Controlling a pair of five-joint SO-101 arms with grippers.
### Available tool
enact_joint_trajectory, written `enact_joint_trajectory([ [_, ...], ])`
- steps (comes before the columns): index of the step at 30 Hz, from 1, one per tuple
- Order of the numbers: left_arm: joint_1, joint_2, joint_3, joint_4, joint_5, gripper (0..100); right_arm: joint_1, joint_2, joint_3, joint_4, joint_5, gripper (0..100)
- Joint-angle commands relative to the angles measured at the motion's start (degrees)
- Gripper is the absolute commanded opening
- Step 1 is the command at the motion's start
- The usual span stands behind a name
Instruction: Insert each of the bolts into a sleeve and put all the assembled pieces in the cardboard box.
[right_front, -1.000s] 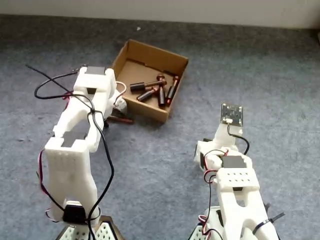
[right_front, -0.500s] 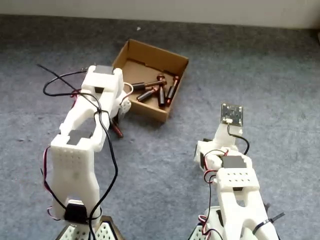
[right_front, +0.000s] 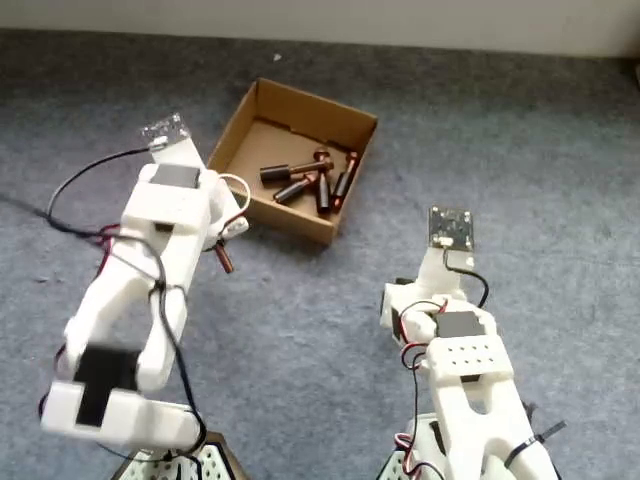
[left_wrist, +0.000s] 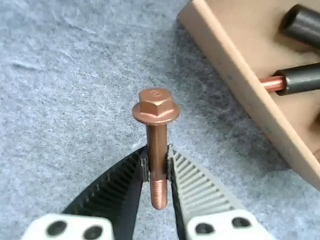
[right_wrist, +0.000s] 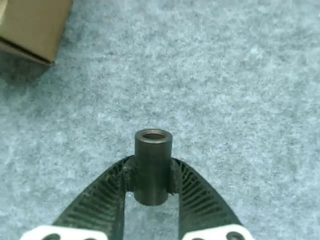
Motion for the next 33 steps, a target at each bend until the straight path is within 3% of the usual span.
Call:
enact_joint_trajectory([
  [1, 0.0, -18.4, 11.2, -7.6, -1.6, 0, -2.3, -2.2, -0.3, -0.7, -0.1, 0.4],
  [6, 1.7, -31.5, 21.2, -13.4, -1.8, 0, -5.9, -6.5, 1.5, 0.0, 0.0, 0.4],
  [14, 5.4, -51.2, 34.4, -20.5, -4.4, 0, -14.2, -39.4, 17.7, 0.5, 7.3, 0.4],
  [21, 8.1, -66.7, 41.5, -20.6, -4.5, 0, -19.3, -60.0, 26.9, 6.0, 12.0, 0.4],
  [33, 15.8, -95.9, 57.4, -24.4, -7.7, 0, -33.3, -59.8, 28.1, 5.8, 15.6, 0.4],
])
